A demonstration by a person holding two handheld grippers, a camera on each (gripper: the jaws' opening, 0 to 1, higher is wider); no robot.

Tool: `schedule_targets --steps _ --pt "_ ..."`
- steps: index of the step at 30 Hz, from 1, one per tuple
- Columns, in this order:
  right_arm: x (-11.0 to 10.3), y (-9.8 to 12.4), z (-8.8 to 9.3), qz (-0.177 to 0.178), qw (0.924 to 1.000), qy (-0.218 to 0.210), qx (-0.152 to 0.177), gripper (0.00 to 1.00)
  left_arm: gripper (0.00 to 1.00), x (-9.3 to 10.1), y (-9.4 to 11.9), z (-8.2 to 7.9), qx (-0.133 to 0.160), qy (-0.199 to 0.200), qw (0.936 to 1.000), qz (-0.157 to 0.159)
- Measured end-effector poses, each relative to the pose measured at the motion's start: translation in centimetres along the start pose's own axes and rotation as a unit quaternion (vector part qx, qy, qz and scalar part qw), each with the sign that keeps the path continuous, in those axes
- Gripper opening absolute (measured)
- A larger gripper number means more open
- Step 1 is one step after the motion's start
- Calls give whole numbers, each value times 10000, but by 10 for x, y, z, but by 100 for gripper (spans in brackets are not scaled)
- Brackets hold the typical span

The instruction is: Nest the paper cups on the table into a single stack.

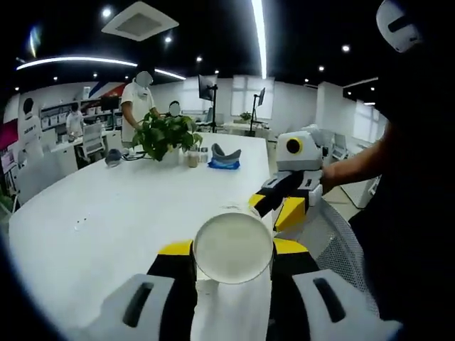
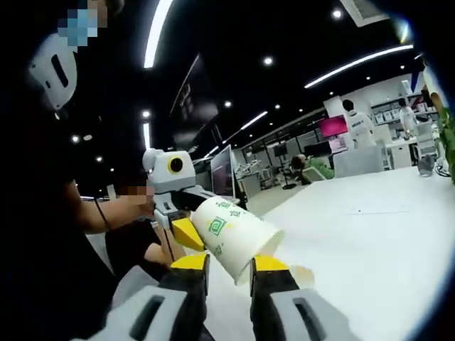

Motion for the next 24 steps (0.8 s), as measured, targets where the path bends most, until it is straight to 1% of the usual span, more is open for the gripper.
schedule_targets --steps 2,3,5,6,8,12,16,20,24 --pt "-1 0 -4 -47 9999 -114 66 13 38 1 2 3 -25 35 10000 5" --pt "-1 0 -5 -59 9998 -146 93 9 38 1 3 5 -31 44 10000 5" --pt "-5 -1 -11 -169 9992 -314 194 8 38 3 5 5 59 204 9998 21" --pt "-5 -1 -12 -187 9993 -269 177 7 38 4 5 4 119 317 9994 5" --pt "-9 -3 -16 -305 9990 -272 168 6 38 4 5 5 142 331 9993 -9" --pt "-15 -4 -16 -490 9982 -314 111 3 38 3 5 12 33 294 9996 -33" --pt "-29 -6 -15 -836 9962 -227 -75 0 37 4 5 17 -29 271 9996 -10" --pt "-32 -8 -14 -844 9962 -24 -208 0 37 3 1 22 -65 219 9997 -18" --pt "-29 -7 -16 -792 9965 53 -255 0 43 2 -4 19 37 167 9998 -73"
Point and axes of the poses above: the point that each gripper's makers call its tool centre point, and the gripper's own axes: y roughly backward along the fingers, x roughly to its right, z roughly out of its underside, the point moved 2 cm from there along y, roughly backward along the fingers, and after that the axes turned 11 degrees about x, right-handed, at the moved point
